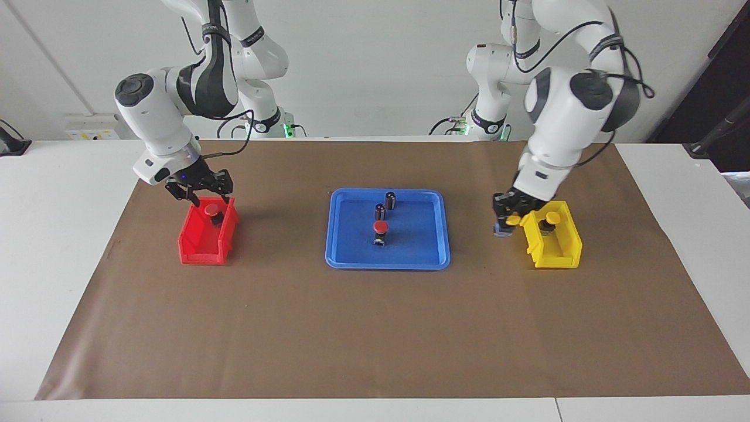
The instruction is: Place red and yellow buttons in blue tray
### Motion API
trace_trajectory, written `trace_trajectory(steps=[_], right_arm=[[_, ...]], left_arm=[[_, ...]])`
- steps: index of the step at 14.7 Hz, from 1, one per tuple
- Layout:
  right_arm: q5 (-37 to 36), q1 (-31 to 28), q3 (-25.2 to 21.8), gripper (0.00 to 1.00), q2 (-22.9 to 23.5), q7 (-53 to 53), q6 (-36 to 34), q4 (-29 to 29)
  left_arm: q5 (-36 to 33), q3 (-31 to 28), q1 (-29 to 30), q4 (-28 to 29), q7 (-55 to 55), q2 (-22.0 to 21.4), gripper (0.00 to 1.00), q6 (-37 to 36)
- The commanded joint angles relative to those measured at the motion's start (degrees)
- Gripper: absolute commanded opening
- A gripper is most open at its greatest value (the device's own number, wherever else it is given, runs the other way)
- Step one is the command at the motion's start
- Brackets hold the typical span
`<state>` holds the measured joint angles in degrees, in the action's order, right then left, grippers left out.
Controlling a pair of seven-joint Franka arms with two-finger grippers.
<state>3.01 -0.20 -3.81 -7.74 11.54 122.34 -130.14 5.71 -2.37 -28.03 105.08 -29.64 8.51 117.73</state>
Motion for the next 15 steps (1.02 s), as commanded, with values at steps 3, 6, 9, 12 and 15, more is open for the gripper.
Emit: trace_trajectory(steps=[3, 6, 9, 12, 15], right_arm=[[-2.65, -1.64, 0.73, 0.74, 0.88, 3.93, 5.09, -2.39], [-2.74, -2.95, 0.82, 0.73, 2.28, 4.28, 6.50, -2.57], [-2.74, -3.05, 0.82, 0.69, 1.68, 4.37, 6.77, -4.67], [-2.74, -3.31, 0.73, 0.69, 0.88, 6.46, 7.65, -6.35], [-2.74, -3.84, 0.73, 0.69, 0.80, 7.09, 7.74, -6.62]], left_arm=[[1.93, -1.15, -8.16, 3.63, -7.96, 3.87, 0.01, 9.00], [1.93, -1.15, -11.68, 4.69, -11.39, 6.16, 0.01, 11.81], [1.76, -1.41, -13.27, 4.34, -12.98, 8.37, 0.35, 13.50], [-0.26, -1.67, -12.49, 1.10, -12.55, 6.36, 1.00, 5.80], [-0.79, -3.60, -7.68, -1.55, -5.38, 0.39, 1.00, -6.42]])
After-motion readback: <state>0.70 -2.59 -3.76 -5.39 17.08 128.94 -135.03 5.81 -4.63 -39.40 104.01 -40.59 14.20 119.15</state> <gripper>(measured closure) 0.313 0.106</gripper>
